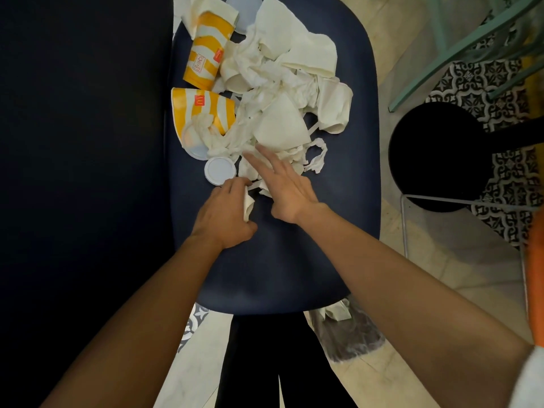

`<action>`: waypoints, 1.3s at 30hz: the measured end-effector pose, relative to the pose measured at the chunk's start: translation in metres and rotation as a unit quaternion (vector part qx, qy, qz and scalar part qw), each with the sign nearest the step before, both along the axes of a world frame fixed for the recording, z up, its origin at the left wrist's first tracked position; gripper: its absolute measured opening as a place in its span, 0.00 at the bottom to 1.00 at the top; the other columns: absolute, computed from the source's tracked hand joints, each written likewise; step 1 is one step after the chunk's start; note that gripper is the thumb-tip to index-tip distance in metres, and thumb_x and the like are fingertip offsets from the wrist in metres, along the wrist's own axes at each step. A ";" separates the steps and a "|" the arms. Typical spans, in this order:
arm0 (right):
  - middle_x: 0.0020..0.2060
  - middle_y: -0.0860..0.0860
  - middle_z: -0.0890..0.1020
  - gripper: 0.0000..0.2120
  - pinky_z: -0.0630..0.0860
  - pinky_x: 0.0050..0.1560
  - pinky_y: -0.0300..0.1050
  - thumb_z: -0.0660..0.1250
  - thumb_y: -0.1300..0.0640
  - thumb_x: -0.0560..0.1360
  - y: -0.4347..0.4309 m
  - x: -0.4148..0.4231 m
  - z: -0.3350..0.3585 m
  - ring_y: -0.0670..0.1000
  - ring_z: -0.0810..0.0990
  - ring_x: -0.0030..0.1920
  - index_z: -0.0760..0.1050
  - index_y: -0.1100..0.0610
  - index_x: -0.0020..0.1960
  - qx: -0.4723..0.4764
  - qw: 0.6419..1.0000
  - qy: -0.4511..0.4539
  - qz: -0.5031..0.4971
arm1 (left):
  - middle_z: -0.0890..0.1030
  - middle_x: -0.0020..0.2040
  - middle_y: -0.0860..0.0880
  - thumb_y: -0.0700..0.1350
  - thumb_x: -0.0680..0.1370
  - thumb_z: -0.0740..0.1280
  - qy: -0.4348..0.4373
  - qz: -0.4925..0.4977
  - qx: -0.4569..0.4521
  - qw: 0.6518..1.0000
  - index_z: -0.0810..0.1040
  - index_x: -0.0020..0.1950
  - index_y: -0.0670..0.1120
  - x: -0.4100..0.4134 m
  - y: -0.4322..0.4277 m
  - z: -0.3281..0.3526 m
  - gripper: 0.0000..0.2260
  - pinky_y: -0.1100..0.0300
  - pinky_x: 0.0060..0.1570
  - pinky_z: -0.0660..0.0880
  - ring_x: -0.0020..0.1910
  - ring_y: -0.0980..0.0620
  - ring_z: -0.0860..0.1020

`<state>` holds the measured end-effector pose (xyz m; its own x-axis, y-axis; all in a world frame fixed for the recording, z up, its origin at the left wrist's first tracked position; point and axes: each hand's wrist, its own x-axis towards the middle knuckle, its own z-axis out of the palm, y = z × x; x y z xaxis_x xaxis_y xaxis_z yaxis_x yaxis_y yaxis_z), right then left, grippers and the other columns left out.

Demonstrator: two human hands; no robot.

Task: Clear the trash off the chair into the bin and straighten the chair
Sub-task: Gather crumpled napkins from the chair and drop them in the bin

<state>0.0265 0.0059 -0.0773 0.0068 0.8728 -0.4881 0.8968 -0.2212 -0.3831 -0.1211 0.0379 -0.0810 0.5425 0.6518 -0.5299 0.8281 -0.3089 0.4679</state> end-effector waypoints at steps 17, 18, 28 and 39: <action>0.63 0.51 0.66 0.23 0.69 0.38 0.45 0.69 0.66 0.68 0.019 -0.010 -0.010 0.55 0.68 0.58 0.67 0.57 0.60 -0.024 0.997 -0.067 0.021 | 0.76 0.58 0.49 0.42 0.68 0.69 -0.031 0.089 -0.030 0.995 0.63 0.68 0.53 -0.012 0.007 0.005 0.30 0.54 0.49 0.72 0.53 0.44 0.76; 0.61 0.51 0.68 0.22 0.69 0.38 0.45 0.69 0.66 0.68 0.018 -0.010 -0.010 0.55 0.69 0.57 0.67 0.56 0.59 -0.018 0.998 -0.062 0.022 | 0.77 0.57 0.48 0.42 0.68 0.70 -0.028 0.091 -0.025 0.995 0.63 0.68 0.53 -0.012 0.007 0.005 0.30 0.54 0.49 0.73 0.53 0.43 0.76; 0.52 0.48 0.74 0.20 0.67 0.40 0.47 0.68 0.68 0.66 0.007 -0.001 0.007 0.52 0.71 0.50 0.70 0.52 0.54 0.042 0.994 0.010 -0.100 | 0.80 0.51 0.47 0.44 0.68 0.70 -0.051 0.183 -0.015 0.982 0.66 0.67 0.59 -0.015 -0.001 0.018 0.29 0.53 0.48 0.76 0.50 0.43 0.78; 0.34 0.46 0.75 0.16 0.73 0.36 0.47 0.69 0.63 0.65 -0.023 0.025 0.040 0.53 0.74 0.36 0.67 0.47 0.44 0.073 0.949 0.111 -0.285 | 0.80 0.48 0.48 0.46 0.66 0.72 -0.113 0.278 0.035 0.953 0.71 0.63 0.59 -0.001 -0.023 0.043 0.26 0.54 0.50 0.74 0.50 0.43 0.77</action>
